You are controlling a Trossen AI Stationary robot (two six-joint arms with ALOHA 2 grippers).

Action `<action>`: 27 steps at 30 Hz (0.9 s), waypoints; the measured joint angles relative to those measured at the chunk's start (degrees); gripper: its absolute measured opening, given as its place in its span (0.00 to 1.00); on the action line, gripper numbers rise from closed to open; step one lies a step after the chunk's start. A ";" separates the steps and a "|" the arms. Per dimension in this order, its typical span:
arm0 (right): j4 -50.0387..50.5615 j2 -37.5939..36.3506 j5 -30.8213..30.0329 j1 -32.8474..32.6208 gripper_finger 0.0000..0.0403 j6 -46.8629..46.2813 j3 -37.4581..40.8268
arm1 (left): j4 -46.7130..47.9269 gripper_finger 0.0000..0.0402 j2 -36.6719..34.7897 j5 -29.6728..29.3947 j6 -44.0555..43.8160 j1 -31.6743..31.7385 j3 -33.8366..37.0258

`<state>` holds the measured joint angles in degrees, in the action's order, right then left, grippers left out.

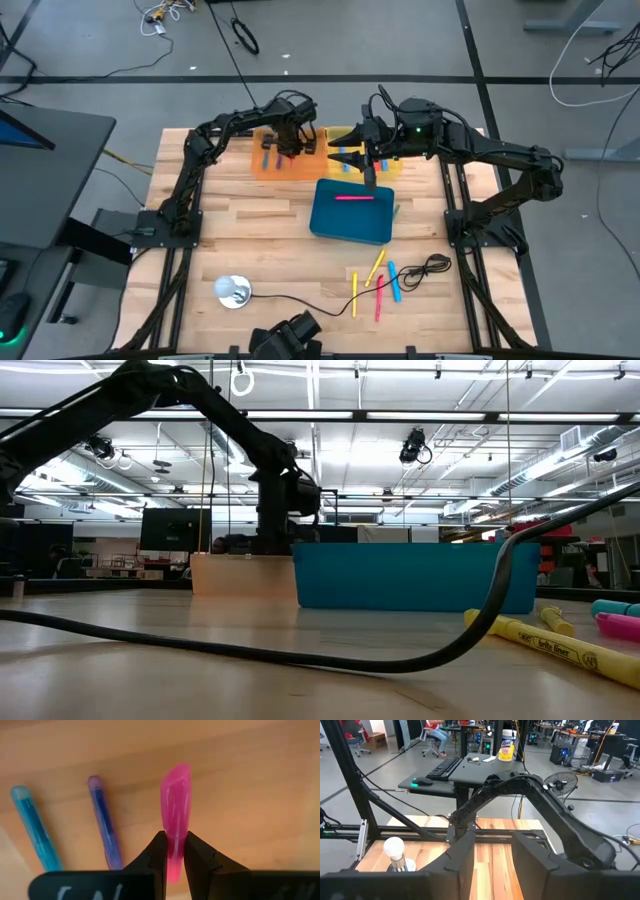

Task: Pick & Place Markers
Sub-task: Put the small pink highlighter into the orange transparent bin, then put the small green highlighter into the orange transparent bin

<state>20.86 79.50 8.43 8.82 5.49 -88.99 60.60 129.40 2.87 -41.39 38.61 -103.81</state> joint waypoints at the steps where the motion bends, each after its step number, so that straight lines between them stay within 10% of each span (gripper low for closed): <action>1: 0.19 0.00 -0.02 0.00 0.33 0.00 0.00 | -0.38 0.11 0.00 -0.02 0.00 0.02 0.65; 9: 1.17 0.02 -0.02 0.00 0.33 0.33 0.00 | -3.07 0.11 -0.02 3.36 -1.14 0.48 3.12; 19: 1.16 0.00 -0.04 0.00 0.33 1.04 0.00 | -3.24 0.50 -0.02 3.28 -1.50 0.48 2.93; 27: 1.16 0.00 -0.04 0.00 0.33 1.08 0.00 | -3.48 0.60 -0.09 3.38 -1.44 0.48 2.93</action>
<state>22.02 79.50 8.38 8.82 6.56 -88.99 57.12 129.31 6.26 -42.83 39.09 -100.88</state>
